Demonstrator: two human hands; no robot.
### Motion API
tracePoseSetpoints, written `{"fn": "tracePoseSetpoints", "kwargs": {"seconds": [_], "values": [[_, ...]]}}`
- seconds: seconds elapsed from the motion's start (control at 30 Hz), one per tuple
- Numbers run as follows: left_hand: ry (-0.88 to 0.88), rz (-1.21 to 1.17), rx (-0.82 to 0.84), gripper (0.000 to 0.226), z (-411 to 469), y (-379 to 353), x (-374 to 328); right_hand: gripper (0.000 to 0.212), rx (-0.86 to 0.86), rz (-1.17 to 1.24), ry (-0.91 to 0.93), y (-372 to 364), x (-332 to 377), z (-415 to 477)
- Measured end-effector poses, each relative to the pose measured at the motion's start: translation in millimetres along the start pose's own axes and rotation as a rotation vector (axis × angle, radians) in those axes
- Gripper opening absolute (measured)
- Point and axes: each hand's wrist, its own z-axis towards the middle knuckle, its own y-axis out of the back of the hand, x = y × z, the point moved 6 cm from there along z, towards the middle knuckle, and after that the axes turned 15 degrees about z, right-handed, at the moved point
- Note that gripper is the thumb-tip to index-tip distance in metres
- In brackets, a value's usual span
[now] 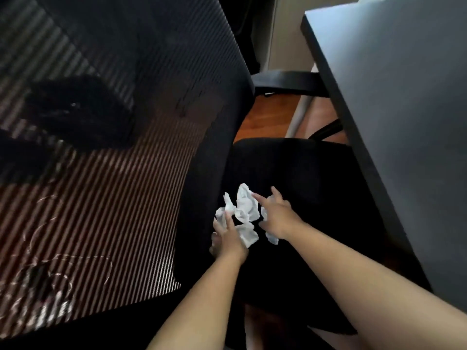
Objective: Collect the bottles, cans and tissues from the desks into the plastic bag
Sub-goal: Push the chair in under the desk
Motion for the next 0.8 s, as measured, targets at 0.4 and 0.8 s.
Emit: {"fn": "tracePoseSetpoints", "kwargs": {"seconds": [0.4,0.8], "values": [[-0.026,-0.203,-0.249,0.024,21,6,-8,0.010,-0.223,0.264,-0.088,-6,-33,34],[-0.163,0.002,-0.305,0.030,-45,113,-30,0.030,-0.452,0.389,0.077,98,34,-51]]}}
